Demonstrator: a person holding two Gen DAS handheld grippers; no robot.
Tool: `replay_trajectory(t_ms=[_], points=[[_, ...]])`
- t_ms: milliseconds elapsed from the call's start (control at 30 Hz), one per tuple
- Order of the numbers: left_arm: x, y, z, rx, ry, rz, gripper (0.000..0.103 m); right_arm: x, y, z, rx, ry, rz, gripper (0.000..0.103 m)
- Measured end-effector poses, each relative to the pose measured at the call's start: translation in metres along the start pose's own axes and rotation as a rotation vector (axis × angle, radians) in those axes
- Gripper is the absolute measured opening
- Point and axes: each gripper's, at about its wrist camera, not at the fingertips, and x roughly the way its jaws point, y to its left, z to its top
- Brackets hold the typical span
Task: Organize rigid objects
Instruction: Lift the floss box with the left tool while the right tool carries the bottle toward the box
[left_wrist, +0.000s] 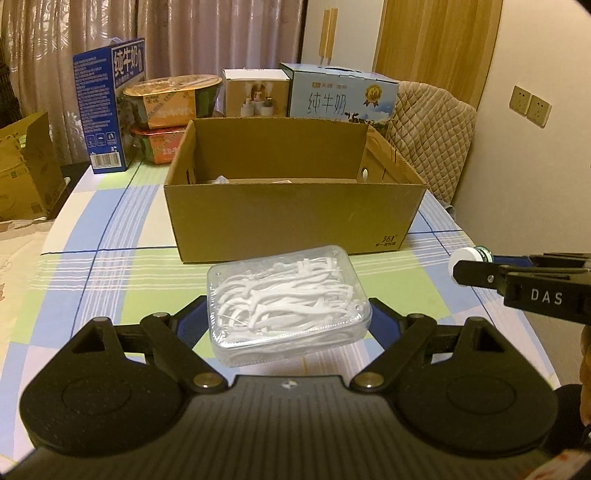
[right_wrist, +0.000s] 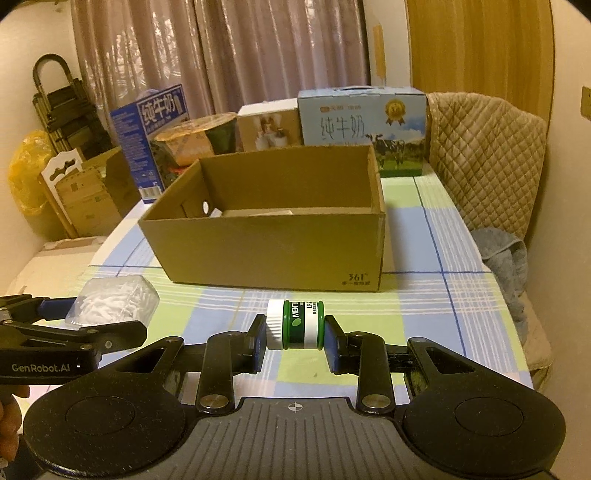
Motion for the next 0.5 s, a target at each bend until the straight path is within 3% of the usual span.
replay_trajectory(t_ms=[500], points=[[-0.026,-0.002,-0.004,0.002,-0.016,0.000,0.086,-0.023,0.008,0.001,-0.019,-0.024,0.012,0.028]])
